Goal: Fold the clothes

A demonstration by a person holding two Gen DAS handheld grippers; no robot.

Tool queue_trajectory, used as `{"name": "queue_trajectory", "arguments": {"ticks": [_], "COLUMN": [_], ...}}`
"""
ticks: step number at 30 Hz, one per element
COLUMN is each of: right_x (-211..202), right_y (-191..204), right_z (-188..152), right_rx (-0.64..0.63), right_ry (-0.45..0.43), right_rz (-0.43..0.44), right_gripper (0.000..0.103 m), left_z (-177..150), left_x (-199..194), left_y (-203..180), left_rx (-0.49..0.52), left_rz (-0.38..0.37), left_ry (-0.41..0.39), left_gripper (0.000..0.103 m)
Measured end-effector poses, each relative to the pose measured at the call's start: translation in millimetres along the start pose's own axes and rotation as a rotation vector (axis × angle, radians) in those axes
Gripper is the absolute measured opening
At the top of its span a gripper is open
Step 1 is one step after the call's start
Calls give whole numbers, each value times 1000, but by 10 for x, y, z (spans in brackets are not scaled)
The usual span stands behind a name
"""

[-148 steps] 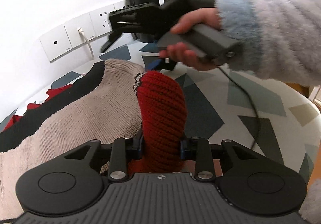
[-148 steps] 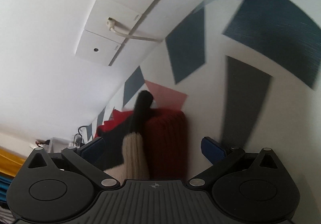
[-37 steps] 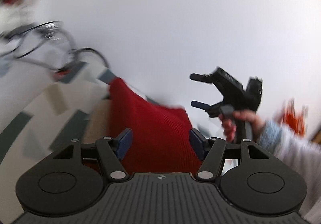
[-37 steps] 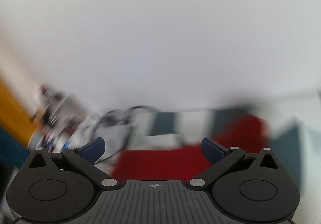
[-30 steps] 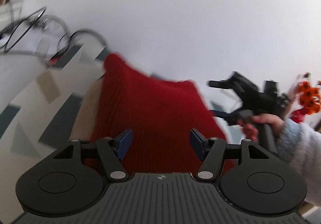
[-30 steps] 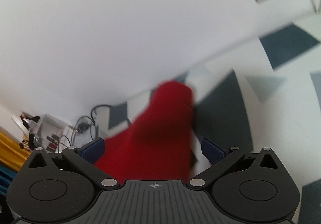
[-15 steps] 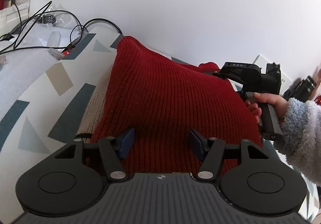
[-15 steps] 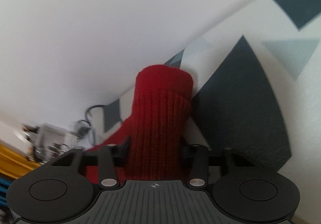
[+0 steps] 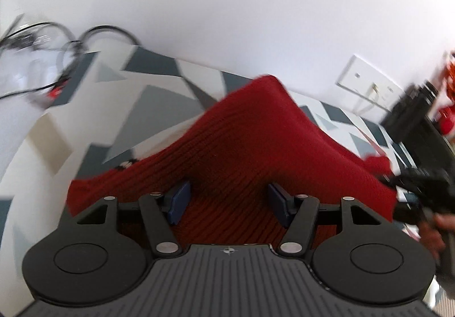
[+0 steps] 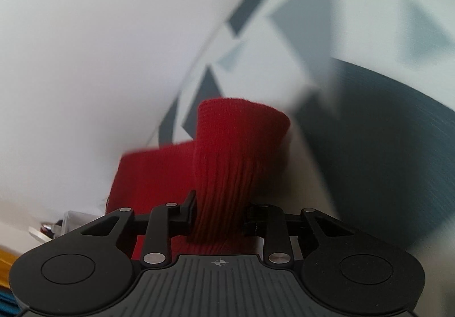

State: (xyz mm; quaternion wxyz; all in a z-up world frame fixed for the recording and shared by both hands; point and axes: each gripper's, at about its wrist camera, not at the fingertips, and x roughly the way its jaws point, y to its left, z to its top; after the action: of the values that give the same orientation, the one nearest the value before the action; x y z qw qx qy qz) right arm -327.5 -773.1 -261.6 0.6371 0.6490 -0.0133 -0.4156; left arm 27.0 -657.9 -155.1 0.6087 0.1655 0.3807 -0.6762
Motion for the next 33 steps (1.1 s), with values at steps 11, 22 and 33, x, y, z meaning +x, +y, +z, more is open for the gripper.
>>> {"name": "queue_trajectory", "arguments": {"ticks": [11,22,33], "right_x": [-584,-963,-758], "right_y": [-362,-176,-151], "right_z": [-360,-186,-387], "right_rx": [286,309,287], "right_ry": [17,34,257], "right_rz": [31,48,2], "right_gripper": [91,102,102], "left_z": [286,132,-589], "left_x": [490,-332,-1046], "left_y": [-277,-13,257], "left_rx": [148,-54,-295], "left_rz": [-69,-42,-16], "left_ry": [64,-114,-183], "left_gripper": [75,87,87]}}
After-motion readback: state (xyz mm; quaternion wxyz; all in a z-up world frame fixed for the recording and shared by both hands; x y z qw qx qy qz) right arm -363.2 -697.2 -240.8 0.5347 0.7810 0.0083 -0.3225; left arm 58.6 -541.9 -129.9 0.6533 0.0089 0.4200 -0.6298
